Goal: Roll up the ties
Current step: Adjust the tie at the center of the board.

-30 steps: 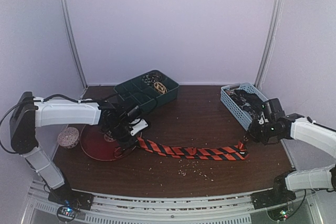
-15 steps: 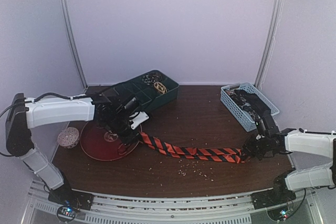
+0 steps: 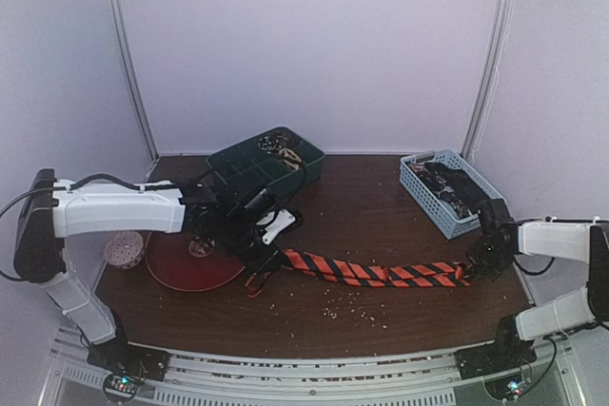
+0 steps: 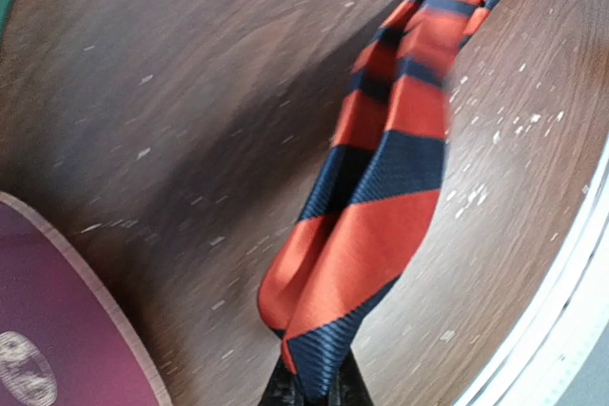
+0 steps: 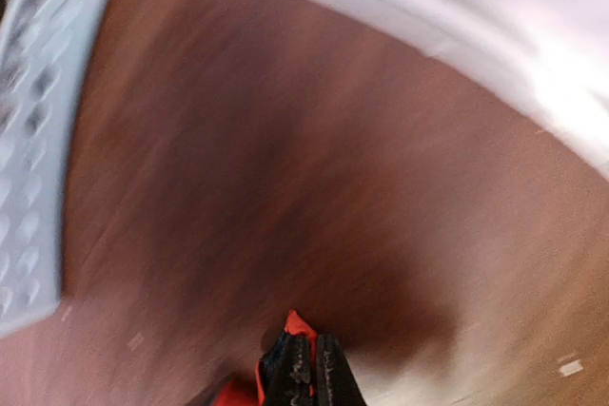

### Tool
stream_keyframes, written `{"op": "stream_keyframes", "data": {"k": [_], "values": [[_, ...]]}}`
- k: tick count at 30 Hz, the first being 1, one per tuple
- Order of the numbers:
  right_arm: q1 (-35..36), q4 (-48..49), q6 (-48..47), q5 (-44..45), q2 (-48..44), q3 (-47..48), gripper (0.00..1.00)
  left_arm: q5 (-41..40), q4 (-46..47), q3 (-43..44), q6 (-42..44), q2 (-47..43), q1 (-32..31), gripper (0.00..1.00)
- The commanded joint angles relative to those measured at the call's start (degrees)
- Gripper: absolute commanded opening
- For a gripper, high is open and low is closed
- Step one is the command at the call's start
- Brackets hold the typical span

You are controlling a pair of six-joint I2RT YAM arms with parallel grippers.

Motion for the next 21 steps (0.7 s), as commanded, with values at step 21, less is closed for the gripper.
{"op": "stream_keyframes", "data": {"k": [21], "values": [[-14.08, -14.29, -7.83, 35.30, 11.05, 26.80, 0.00, -1.18, 7.27, 3.22, -12.56, 9.32, -4.74, 0.07]]}}
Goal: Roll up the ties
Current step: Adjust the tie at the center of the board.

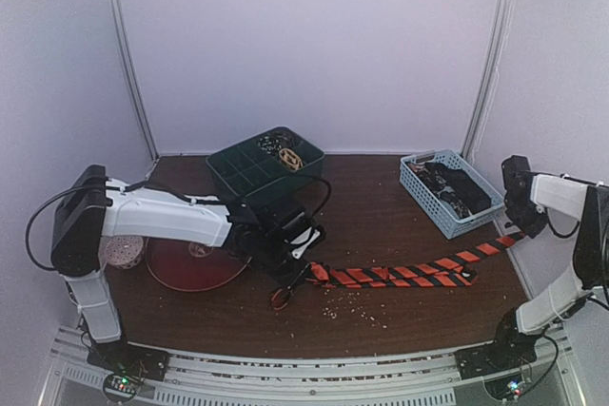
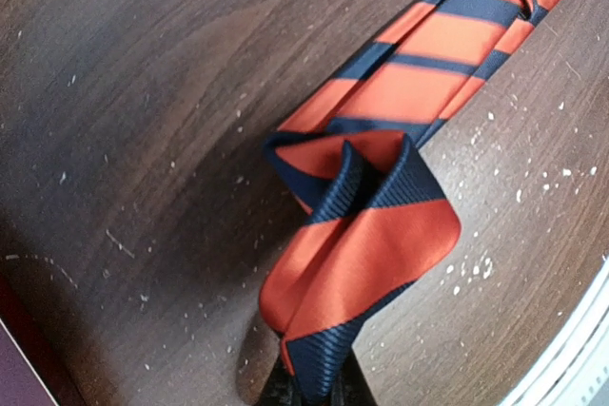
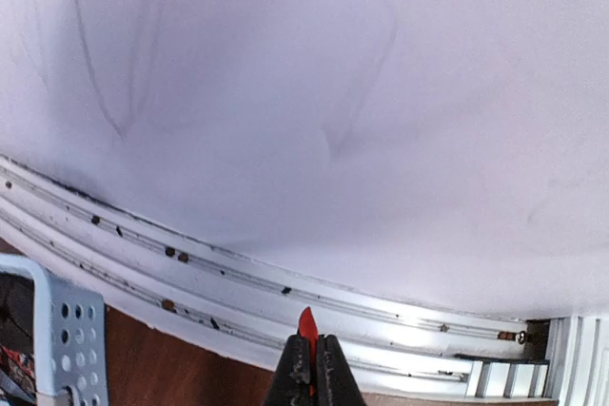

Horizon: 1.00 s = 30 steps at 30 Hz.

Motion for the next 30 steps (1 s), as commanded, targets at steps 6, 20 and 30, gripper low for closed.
{"op": "stream_keyframes", "data": {"k": [6, 20, 30], "values": [[-0.92, 1.88, -5.82, 10.43, 2.92, 9.85, 0.00, 11.42, 12.61, -5.02, -5.08, -6.83, 0.13, 0.06], [9.04, -10.09, -4.93, -8.84, 4.64, 7.98, 0.60, -0.81, 1.49, -4.24, -2.27, -4.32, 0.13, 0.08], [18.75, -13.30, 7.15, -17.62, -7.23, -3.02, 0.61, 0.98, 5.56, -8.77, -0.80, -7.92, 0.13, 0.14]]}}
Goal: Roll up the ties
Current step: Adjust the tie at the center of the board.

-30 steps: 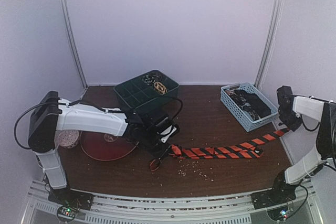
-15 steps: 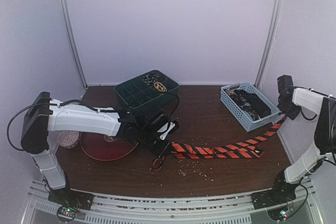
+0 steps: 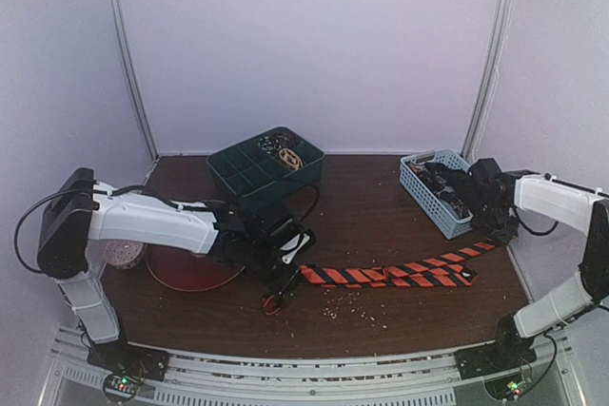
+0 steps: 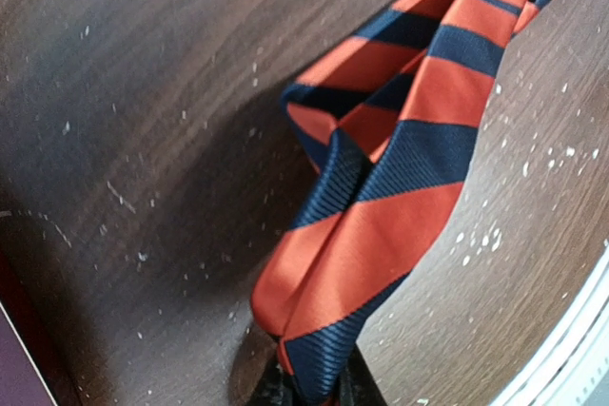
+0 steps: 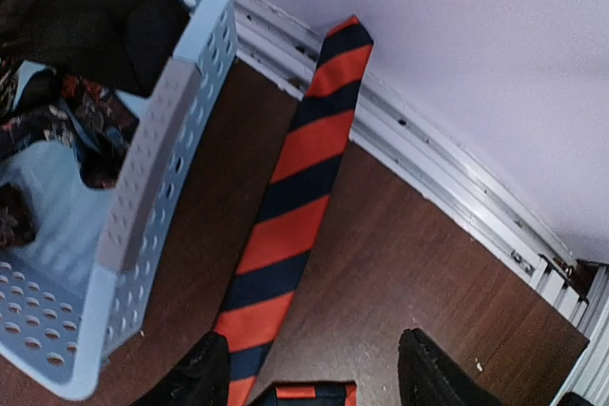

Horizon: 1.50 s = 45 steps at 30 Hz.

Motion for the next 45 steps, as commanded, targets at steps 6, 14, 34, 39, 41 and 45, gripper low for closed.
{"op": "stream_keyframes", "data": {"k": [6, 14, 34, 39, 41, 45], "values": [[9.76, 3.09, 15.99, -13.97, -14.35, -15.38, 0.51, -4.37, 0.20, -3.17, 2.29, -3.32, 0.18, 0.14], [18.05, 5.20, 25.94, -12.56, -13.14, -21.20, 0.40, -4.33, 0.43, -3.50, 2.66, -3.43, 0.19, 0.14], [11.71, 8.05, 22.84, 7.73, -11.74, -26.22, 0.00, -2.97, -2.50, -4.78, 1.56, -5.02, 0.17, 0.26], [4.89, 10.30, 16.95, 8.90, -13.61, -26.51, 0.00, 0.41, -1.55, -5.68, 1.60, -7.55, 0.17, 0.33], [2.01, 11.57, 14.65, 9.06, -13.61, -26.50, 0.00, 1.55, -1.23, -5.78, 2.29, -7.95, 0.17, 0.33], [-0.69, 12.52, 12.17, 9.03, -13.05, -25.57, 0.00, 2.17, -1.20, -5.95, 4.07, -7.10, 0.70, 0.30]]}}
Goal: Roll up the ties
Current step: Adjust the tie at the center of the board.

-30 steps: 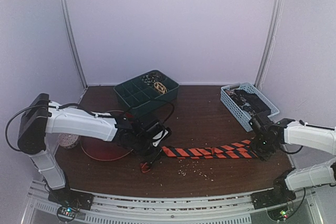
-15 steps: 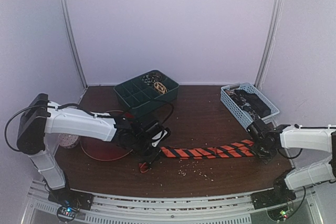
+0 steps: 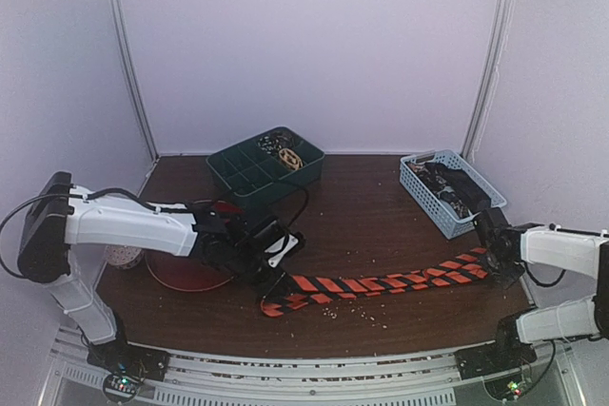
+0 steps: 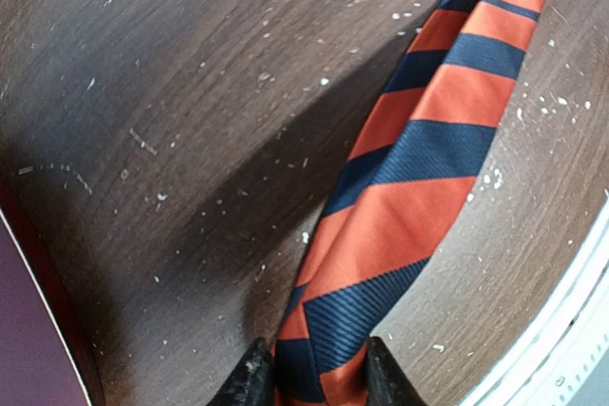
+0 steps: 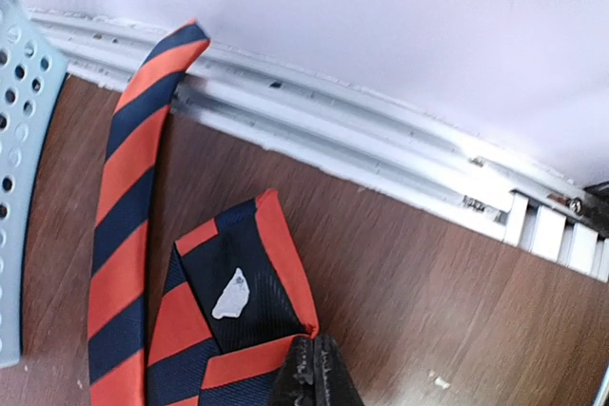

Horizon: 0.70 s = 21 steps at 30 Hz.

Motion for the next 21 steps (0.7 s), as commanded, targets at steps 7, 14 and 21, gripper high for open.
{"op": "stream_keyframes", "data": {"k": [7, 14, 21], "values": [[-5.79, 3.68, -6.47, 1.21, 2.30, 0.87, 0.00, 15.79, 5.56, -5.44, 4.86, -3.72, 1.89, 0.31], [-6.50, 6.41, -7.57, -0.82, 4.88, 1.94, 0.00, 25.73, 7.60, -8.77, 6.47, -5.44, 2.19, 0.42], [-6.55, 6.56, -8.57, -0.64, 4.20, 2.25, 0.00, 19.52, 5.64, -8.02, 5.28, -7.68, 3.25, 0.51]]}}
